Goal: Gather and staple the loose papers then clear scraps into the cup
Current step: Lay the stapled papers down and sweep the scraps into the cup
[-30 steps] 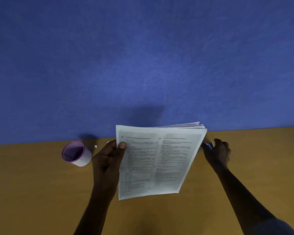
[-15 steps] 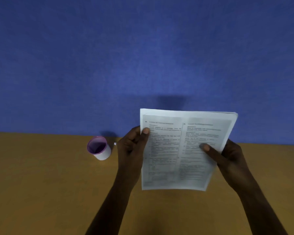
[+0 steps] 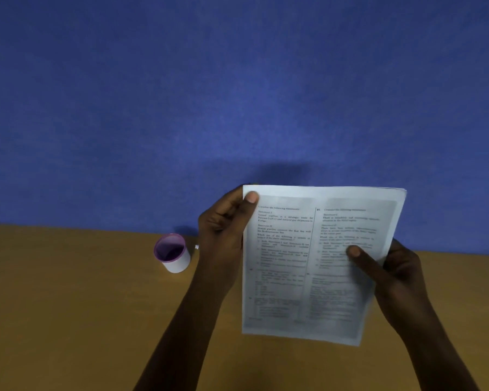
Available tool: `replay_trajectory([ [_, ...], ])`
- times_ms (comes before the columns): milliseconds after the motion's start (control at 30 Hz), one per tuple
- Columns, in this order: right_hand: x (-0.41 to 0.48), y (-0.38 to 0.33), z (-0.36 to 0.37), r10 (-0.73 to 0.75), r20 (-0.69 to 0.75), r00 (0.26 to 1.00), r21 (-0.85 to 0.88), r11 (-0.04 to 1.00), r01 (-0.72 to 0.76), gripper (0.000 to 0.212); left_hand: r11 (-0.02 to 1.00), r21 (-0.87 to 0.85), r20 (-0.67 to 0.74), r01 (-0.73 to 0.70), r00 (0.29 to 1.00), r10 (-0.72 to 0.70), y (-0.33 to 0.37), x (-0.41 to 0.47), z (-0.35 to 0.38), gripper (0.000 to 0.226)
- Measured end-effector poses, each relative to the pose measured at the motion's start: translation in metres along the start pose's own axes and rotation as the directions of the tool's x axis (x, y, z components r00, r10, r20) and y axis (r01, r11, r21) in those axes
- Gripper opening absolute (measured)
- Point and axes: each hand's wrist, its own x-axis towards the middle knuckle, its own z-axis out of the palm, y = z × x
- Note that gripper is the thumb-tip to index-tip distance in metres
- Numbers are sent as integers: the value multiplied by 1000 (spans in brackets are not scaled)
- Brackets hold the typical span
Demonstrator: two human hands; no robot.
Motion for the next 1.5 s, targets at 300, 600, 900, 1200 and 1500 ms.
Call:
replay_trajectory([
  [300,-10,0,7,-45,-81,996,10,999,46,33,991,-109,-6,80,997,-81,3,-17,-2,12],
  [600,-54,-15,78,-488,-158,858,-543,769,337,53,965,-246,-123,93,984,-126,0,-39,9,4],
  [900,-77,-44,140,-350,-191,917,-277,916,292,56,989,-147,-114,-26,993,9,1,-71,42,16],
  [1200,-63,-51,121,-178,-317,932,48,978,203,29,969,-248,-37,6,999,-16,0,-81,45,51],
  [1500,-44,-62,64,-93,-271,958,206,967,152,17,966,215,-140,-147,974,179,-10,-21,-22,76],
])
